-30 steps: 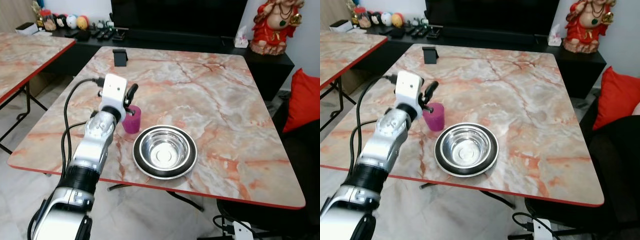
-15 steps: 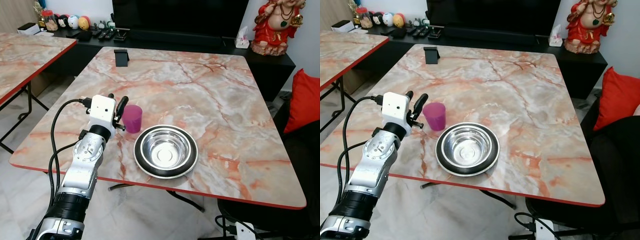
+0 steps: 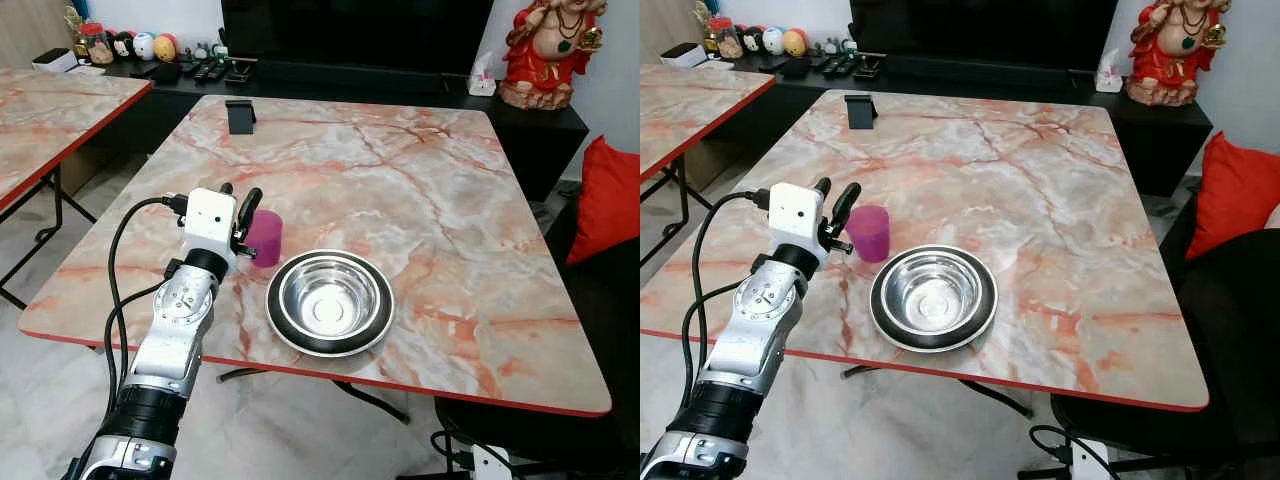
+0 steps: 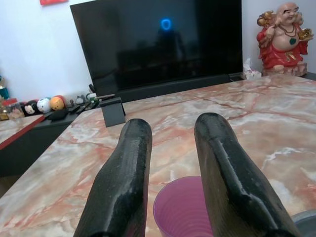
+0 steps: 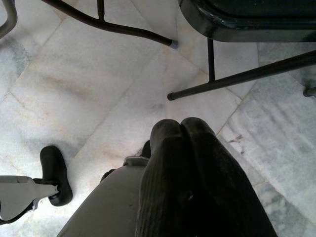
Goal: Setting the table
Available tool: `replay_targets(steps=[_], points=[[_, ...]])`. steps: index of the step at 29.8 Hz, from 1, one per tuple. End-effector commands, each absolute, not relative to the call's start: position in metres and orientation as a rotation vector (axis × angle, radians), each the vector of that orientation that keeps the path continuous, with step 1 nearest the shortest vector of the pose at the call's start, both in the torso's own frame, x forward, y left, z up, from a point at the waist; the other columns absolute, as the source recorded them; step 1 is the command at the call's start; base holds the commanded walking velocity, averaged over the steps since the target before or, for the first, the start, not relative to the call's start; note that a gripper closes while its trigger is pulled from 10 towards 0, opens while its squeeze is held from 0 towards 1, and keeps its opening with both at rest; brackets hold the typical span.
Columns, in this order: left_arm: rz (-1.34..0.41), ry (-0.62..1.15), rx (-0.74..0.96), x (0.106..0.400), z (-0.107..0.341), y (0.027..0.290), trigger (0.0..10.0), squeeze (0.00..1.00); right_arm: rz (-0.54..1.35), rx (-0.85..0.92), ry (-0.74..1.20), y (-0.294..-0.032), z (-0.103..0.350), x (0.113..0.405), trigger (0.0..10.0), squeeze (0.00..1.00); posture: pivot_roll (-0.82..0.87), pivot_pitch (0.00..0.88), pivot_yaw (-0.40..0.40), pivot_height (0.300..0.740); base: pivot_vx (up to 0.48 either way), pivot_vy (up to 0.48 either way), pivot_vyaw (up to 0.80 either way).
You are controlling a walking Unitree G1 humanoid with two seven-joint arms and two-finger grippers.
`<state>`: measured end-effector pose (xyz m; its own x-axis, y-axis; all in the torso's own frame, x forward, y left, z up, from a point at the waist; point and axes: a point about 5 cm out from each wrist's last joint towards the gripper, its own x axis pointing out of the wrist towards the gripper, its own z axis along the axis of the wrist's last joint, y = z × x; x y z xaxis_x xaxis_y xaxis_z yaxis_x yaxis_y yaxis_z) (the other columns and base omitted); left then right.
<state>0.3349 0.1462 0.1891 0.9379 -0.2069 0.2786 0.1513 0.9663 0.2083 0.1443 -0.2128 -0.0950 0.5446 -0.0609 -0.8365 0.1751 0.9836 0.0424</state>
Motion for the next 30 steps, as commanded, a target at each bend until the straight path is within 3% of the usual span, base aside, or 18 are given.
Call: replay_targets(steps=[1,15,30], points=[[-0.174,-0.325,0.192,0.3356,0.1938,0.1468,10.0,0.00,-0.143,0.125,0.990,-0.2138,-0.0954,0.1427,10.0,0.00,0.04,0.000,-0.015,0.740,0.000,0.000,0.00],[-0.174,-0.303,0.175,0.3364,0.1938,0.1438,10.0,0.00,-0.130,0.120,0.991,-0.2138,-0.0949,0.1442,10.0,0.00,0.07,0.000,-0.021,0.740,0.000,0.000,0.00],[-0.164,-0.306,0.171,0.3379,0.1974,0.1434,10.0,0.00,-0.124,0.113,0.993,-0.2147,-0.0945,0.1448,10.0,0.00,0.06,0.000,-0.022,0.740,0.000,0.264,0.00]])
